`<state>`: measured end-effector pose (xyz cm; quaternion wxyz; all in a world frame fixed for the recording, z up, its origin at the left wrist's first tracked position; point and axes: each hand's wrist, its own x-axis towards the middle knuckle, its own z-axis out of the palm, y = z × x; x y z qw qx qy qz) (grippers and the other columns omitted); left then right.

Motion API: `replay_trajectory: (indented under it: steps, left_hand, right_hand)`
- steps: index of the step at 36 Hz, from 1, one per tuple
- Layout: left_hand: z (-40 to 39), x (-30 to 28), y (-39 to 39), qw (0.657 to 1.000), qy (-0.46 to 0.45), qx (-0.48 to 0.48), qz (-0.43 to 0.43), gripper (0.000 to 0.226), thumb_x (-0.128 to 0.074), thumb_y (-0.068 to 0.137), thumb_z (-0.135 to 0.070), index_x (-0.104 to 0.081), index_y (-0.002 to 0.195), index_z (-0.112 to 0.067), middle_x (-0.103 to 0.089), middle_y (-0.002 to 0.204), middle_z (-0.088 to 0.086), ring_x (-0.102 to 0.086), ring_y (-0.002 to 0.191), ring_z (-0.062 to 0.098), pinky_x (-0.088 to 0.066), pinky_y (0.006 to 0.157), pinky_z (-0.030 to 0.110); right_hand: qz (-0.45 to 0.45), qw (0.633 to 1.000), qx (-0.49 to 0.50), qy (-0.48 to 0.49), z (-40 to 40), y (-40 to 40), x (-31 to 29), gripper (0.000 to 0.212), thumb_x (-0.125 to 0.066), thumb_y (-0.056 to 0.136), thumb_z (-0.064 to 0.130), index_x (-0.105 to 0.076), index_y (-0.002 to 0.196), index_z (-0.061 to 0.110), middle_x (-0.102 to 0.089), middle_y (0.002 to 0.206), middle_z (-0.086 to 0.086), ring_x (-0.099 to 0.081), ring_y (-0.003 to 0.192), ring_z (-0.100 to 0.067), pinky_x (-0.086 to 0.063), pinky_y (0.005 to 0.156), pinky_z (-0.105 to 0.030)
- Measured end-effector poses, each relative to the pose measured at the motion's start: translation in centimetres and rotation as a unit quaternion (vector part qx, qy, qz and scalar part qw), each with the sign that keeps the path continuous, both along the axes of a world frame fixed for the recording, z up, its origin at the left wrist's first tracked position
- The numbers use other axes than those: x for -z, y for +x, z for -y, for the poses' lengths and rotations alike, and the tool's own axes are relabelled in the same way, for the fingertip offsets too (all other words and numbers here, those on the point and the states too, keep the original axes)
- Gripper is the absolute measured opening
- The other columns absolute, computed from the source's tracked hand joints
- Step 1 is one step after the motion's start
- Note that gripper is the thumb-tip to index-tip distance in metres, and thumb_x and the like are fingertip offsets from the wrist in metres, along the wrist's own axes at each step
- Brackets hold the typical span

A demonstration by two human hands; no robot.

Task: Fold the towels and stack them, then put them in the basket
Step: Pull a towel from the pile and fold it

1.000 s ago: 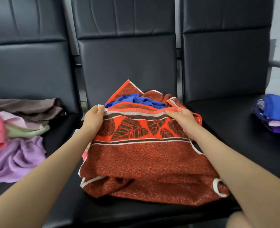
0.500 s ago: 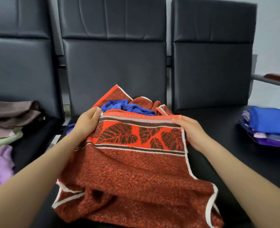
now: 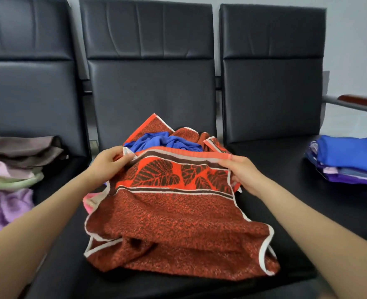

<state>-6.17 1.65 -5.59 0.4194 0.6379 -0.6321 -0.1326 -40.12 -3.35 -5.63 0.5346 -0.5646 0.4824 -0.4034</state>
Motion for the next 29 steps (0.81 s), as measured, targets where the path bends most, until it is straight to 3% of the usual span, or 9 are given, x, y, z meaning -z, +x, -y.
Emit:
replay_trajectory:
  steps: [3, 7, 9, 11, 13, 16, 19, 23, 29]
  left_hand:
    - [-1.5, -1.3, 0.2, 0.999, -0.019, -0.012, 0.048, 0.026, -0.061, 0.093, -0.026, -0.063, 0.082, -0.002, -0.061, 0.075, 0.01, -0.051, 0.072, 0.014, -0.038, 0.065, 0.024]
    - [-4.1, -3.5, -0.5, 0.993, -0.072, -0.047, 0.085, 0.018, -0.06, 0.094, -0.027, -0.066, 0.082, -0.015, -0.067, 0.078, 0.005, -0.061, 0.078, 0.024, -0.045, 0.075, 0.029]
    - [-5.7, -5.1, -1.5, 0.988, -0.109, -0.064, 0.085, 0.02, -0.059, 0.094, -0.026, -0.062, 0.076, -0.019, -0.064, 0.073, 0.001, -0.057, 0.073, 0.022, -0.042, 0.069, 0.023]
    - [-6.9, -6.8, -2.2, 0.983, -0.127, -0.075, 0.109, 0.025, -0.057, 0.096, -0.025, -0.056, 0.071, -0.021, -0.059, 0.068, -0.004, -0.053, 0.071, 0.021, -0.035, 0.063, 0.028]
    - [-8.3, -8.6, -2.5, 0.977, -0.118, -0.076, 0.163, 0.026, -0.052, 0.098, -0.024, -0.052, 0.072, -0.024, -0.057, 0.071, -0.009, -0.054, 0.077, 0.02, -0.031, 0.067, 0.03]
    - [-9.7, -11.2, -2.0, 0.963, -0.106, -0.059, 0.24, 0.024, -0.045, 0.099, -0.028, -0.06, 0.088, -0.012, -0.065, 0.091, 0.002, -0.06, 0.092, 0.026, -0.043, 0.08, 0.038]
    - [-11.9, -14.4, -2.4, 0.958, -0.139, -0.038, 0.248, 0.021, -0.044, 0.101, -0.026, -0.061, 0.09, -0.018, -0.065, 0.094, 0.0, -0.06, 0.093, 0.022, -0.041, 0.08, 0.033]
    - [-14.9, -18.9, -4.1, 0.964, -0.211, -0.049, 0.154, 0.02, -0.047, 0.1, -0.024, -0.056, 0.083, -0.031, -0.06, 0.084, -0.016, -0.054, 0.085, 0.004, -0.033, 0.073, 0.019]
    - [-18.9, -23.5, -6.5, 0.956, -0.266, -0.001, -0.125, 0.015, -0.058, 0.094, -0.025, -0.068, 0.084, -0.02, -0.06, 0.067, -0.01, -0.055, 0.055, -0.006, -0.043, 0.055, 0.007]
  right_hand:
    - [0.0, 0.999, 0.026, -0.041, -0.9, -0.3, -1.0, 0.014, -0.065, 0.09, 0.02, -0.073, 0.098, 0.012, -0.075, 0.088, -0.009, -0.072, 0.08, -0.022, -0.054, 0.069, -0.03]
    - [0.03, 0.994, 0.057, -0.085, -2.5, -1.0, -2.7, 0.014, -0.064, 0.091, 0.022, -0.074, 0.088, 0.012, -0.075, 0.084, -0.009, -0.071, 0.082, -0.025, -0.055, 0.08, -0.037]
    - [0.066, 0.991, 0.068, -0.096, -3.4, -1.3, -4.0, 0.018, -0.063, 0.092, 0.022, -0.073, 0.088, 0.008, -0.074, 0.083, -0.012, -0.071, 0.079, -0.024, -0.055, 0.079, -0.038]
    - [0.073, 0.988, 0.074, -0.113, -4.2, -1.5, -5.2, 0.021, -0.061, 0.093, 0.021, -0.072, 0.091, 0.003, -0.073, 0.079, -0.011, -0.069, 0.073, -0.021, -0.055, 0.075, -0.035]
    - [0.049, 0.988, 0.068, -0.128, -5.4, -1.5, -6.6, 0.021, -0.06, 0.094, 0.019, -0.072, 0.089, 0.003, -0.072, 0.074, -0.007, -0.069, 0.068, -0.018, -0.054, 0.071, -0.031]
    - [0.042, 0.983, 0.076, -0.16, -6.8, -1.8, -9.6, 0.018, -0.061, 0.094, 0.017, -0.071, 0.087, 0.004, -0.071, 0.074, -0.007, -0.067, 0.063, -0.015, -0.054, 0.068, -0.029]
    - [0.083, 0.976, 0.083, -0.182, -8.6, -2.4, -13.8, 0.018, -0.061, 0.093, 0.014, -0.07, 0.078, 0.01, -0.069, 0.062, 0.001, -0.066, 0.055, -0.01, -0.053, 0.06, -0.025]
    - [0.133, 0.966, 0.079, -0.206, -11.1, -2.9, -18.9, 0.019, -0.06, 0.094, 0.016, -0.066, 0.076, 0.013, -0.068, 0.068, -0.001, -0.066, 0.065, -0.015, -0.054, 0.075, -0.034]
    - [0.21, 0.955, 0.061, -0.203, -14.0, -3.1, -23.6, 0.017, -0.061, 0.093, 0.016, -0.063, 0.077, 0.013, -0.067, 0.064, -0.001, -0.066, 0.058, -0.014, -0.055, 0.066, -0.03]
